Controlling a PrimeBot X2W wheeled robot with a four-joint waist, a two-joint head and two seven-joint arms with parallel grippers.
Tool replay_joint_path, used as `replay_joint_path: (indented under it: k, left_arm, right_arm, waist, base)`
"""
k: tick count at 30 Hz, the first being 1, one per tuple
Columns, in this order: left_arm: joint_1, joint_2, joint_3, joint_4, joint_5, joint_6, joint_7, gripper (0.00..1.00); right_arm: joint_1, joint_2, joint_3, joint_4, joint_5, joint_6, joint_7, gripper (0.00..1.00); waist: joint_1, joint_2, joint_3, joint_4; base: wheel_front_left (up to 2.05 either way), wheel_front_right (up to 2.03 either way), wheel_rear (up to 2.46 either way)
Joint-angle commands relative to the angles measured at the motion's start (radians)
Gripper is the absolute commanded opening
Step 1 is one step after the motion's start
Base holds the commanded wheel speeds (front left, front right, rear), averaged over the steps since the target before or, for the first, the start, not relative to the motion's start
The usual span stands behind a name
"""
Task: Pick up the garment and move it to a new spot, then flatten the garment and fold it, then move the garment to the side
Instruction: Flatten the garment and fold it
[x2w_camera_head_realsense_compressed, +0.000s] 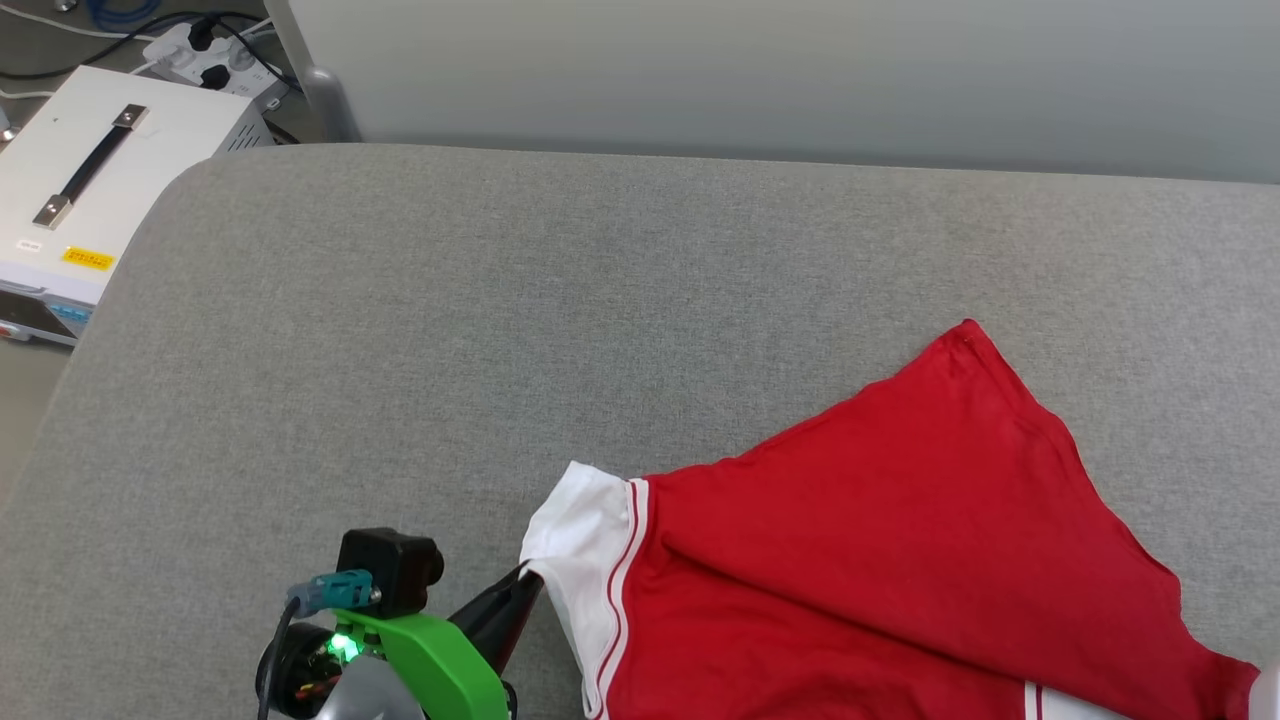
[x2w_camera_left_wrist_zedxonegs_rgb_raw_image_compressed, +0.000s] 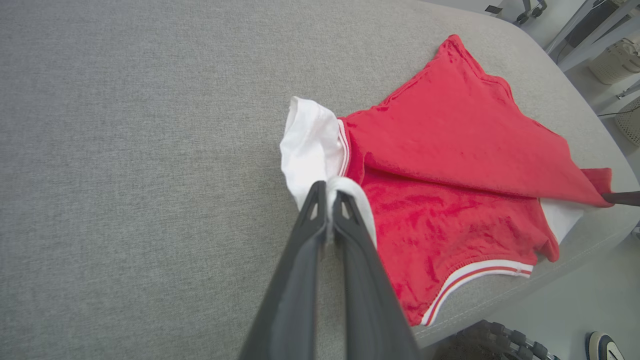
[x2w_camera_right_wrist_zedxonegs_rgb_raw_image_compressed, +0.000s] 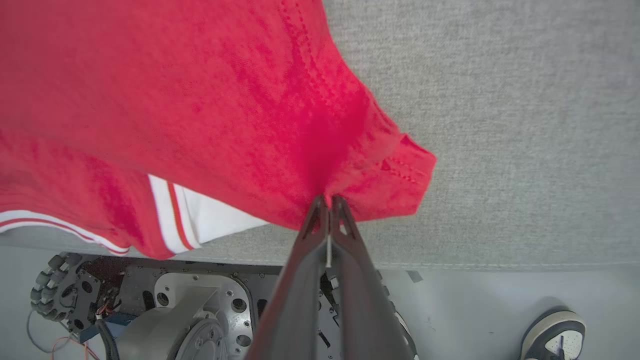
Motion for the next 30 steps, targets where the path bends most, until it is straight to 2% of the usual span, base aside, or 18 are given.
replay_joint_path:
  k: [1,2,11,18,22,30]
  left_arm:
    - [0.003,-0.002,0.002,0.001,-0.005,0.001,-0.006,0.00]
    - [0.000,-0.001,0.002,0.000,-0.004,0.001,-0.005,0.00]
    - [-0.014,0.014,0.001,-0.024,0.012,0.001,0.000,0.00]
    - [-0.048,0.016,0.006,-0.065,0.029,0.001,-0.003,0.00]
    - [-0.077,0.016,-0.006,-0.072,0.041,-0.013,0.007,0.00]
    - [-0.130,-0.011,-0.032,-0.074,0.058,-0.046,-0.001,0.00]
  right_arm:
    - [-0.003,-0.005,0.007,-0.004,-0.010,-0.001,-0.017,0.58]
    - [-0.007,-0.010,0.013,-0.005,-0.009,-0.001,-0.024,1.00]
    - [-0.105,-0.083,0.045,-0.110,0.052,-0.001,0.026,1.00]
    - [-0.301,-0.120,0.094,-0.190,0.067,-0.001,0.123,1.00]
    - [-0.426,-0.131,0.138,-0.154,0.044,-0.001,0.163,1.00]
    - [-0.643,-0.147,0.221,0.000,-0.007,-0.001,0.205,1.00]
  waist:
    - [0.0001,0.0000,0.004,0.002]
    - [0.0001,0.0000,0.006,0.003]
    - [0.0001,0.0000,0.035,0.022]
    - [0.0001,0.0000,0.111,0.070]
    - [0.0001,0.0000,0.171,0.112]
    - [0.0001,0.0000,0.269,0.188]
  base:
    - [0.00,0.00,0.00]
    - [0.00,0.00,0.00]
    - [0.00,0.00,0.00]
    - [0.00,0.00,0.00]
    - [0.00,0.00,0.00]
    - [0.00,0.00,0.00]
